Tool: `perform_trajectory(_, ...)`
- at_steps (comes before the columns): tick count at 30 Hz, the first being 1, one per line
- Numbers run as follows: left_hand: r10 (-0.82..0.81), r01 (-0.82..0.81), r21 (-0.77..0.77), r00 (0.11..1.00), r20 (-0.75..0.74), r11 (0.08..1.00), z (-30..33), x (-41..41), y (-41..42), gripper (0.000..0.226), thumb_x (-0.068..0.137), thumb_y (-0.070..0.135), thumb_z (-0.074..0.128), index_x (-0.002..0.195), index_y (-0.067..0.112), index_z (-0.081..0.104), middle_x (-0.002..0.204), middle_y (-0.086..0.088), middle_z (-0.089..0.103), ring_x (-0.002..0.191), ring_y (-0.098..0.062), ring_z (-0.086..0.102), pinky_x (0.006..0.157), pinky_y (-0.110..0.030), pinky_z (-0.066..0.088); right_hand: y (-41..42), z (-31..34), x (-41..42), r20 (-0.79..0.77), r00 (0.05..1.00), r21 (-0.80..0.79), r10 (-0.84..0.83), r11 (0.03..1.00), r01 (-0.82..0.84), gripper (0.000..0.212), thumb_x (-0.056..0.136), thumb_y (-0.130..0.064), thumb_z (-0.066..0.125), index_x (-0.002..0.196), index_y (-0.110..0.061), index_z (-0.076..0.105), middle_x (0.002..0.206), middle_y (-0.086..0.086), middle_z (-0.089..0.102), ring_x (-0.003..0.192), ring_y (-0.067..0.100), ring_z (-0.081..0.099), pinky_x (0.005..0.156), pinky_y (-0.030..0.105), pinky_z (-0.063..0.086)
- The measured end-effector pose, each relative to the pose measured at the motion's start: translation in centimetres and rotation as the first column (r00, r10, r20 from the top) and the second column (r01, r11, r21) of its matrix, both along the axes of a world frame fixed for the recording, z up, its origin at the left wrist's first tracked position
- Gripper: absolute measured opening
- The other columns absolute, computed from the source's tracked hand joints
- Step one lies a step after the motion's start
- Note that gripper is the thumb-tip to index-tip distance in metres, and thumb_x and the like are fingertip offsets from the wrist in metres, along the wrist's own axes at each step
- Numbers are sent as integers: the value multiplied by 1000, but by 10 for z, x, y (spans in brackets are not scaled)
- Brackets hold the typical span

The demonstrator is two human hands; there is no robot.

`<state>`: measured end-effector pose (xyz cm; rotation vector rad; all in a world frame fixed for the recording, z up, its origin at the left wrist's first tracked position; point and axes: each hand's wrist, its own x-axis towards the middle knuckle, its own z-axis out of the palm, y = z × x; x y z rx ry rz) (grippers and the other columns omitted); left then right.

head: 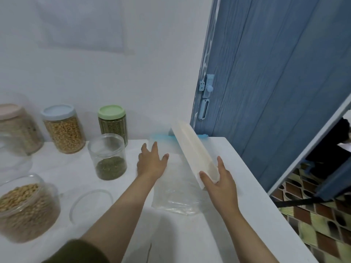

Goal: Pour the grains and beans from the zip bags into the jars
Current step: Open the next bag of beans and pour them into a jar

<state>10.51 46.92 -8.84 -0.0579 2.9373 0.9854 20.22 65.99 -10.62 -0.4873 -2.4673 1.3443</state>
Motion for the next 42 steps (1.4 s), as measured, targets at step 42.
perform_trajectory(42,81,-115,-144,971,-224,983,74,133,-267,49,103,35,41,150,23,39,163,-1,22,152,-25,7,120,-51,-4,-249,0,24,454,733,392,506,626,-674,77,89,-67,53,155,-41,22,166,2,4,149,34,7,121,46,15)
